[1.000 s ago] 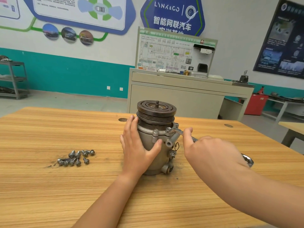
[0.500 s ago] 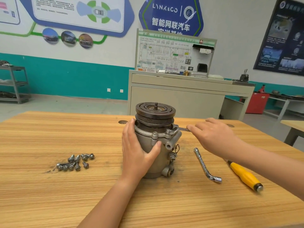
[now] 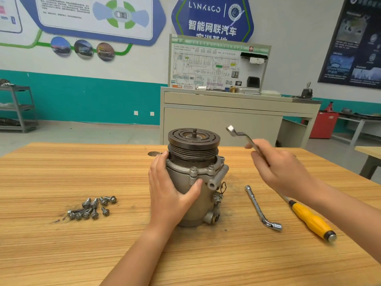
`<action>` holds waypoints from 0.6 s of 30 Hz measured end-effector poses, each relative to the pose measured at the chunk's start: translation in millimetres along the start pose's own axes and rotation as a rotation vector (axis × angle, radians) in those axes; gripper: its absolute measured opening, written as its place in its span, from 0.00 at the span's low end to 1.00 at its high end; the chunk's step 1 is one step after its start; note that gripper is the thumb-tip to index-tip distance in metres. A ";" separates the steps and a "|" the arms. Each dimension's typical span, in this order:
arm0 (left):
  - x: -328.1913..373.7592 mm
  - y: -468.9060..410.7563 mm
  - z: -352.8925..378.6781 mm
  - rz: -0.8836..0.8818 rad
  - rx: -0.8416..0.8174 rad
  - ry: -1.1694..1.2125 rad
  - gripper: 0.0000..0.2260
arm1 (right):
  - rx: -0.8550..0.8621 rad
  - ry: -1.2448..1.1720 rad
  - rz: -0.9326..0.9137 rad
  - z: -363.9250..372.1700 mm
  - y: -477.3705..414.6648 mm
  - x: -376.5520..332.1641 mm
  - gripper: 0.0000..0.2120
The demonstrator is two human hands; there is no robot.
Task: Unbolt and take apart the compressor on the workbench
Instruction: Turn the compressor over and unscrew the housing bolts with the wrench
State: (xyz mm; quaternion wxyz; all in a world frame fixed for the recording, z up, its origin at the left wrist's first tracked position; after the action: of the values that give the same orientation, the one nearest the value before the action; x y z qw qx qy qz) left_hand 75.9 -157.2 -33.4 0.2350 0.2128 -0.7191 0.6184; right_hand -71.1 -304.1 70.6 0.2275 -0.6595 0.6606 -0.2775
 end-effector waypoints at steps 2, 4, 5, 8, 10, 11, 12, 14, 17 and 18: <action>-0.2 -0.4 0.0 -0.001 0.002 -0.007 0.37 | -0.068 0.075 0.049 -7.2 7.3 -5.9 0.14; 0.1 -0.1 0.4 -0.001 0.004 -0.008 0.37 | -0.201 0.138 0.083 -10.0 10.7 -9.4 0.19; -0.1 0.4 0.5 -0.006 0.005 -0.001 0.37 | -0.243 0.153 0.105 -11.7 12.3 -10.2 0.19; -3.1 1.6 0.4 -0.028 0.009 0.058 0.37 | -0.290 0.215 0.104 -12.0 15.3 -17.8 0.24; -5.0 2.0 -0.1 -0.044 0.006 0.087 0.36 | -0.308 0.234 0.125 -11.9 14.3 -20.5 0.27; -5.9 2.1 -0.1 -0.050 -0.002 0.090 0.36 | -0.325 0.240 0.147 -12.1 13.4 -20.8 0.27; -6.7 2.3 0.0 -0.054 -0.009 0.090 0.36 | -0.347 0.254 0.163 -12.0 12.7 -21.5 0.27; -7.6 2.8 0.6 -0.056 -0.013 0.088 0.35 | -0.396 0.308 0.163 -10.7 11.5 -25.2 0.26; -8.5 2.7 1.3 -0.061 -0.012 0.085 0.35 | -0.429 0.456 0.092 -7.1 6.9 -35.4 0.28; -8.5 2.8 1.3 -0.060 -0.012 0.086 0.36 | -0.433 0.497 0.069 -6.7 4.2 -38.3 0.29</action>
State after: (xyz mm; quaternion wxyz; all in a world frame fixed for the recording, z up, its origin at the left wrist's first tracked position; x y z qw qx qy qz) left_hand 80.9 -157.9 -40.9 0.2855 0.2062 -0.7052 0.6154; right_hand -77.7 -265.6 70.4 -0.0771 -0.5819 0.7614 -0.2751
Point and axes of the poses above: each hand's wrist, its own y-axis away from the middle knuckle, its own z-axis out of the palm, x = y × z, the point moved 4 cm from there along -y, towards the middle knuckle
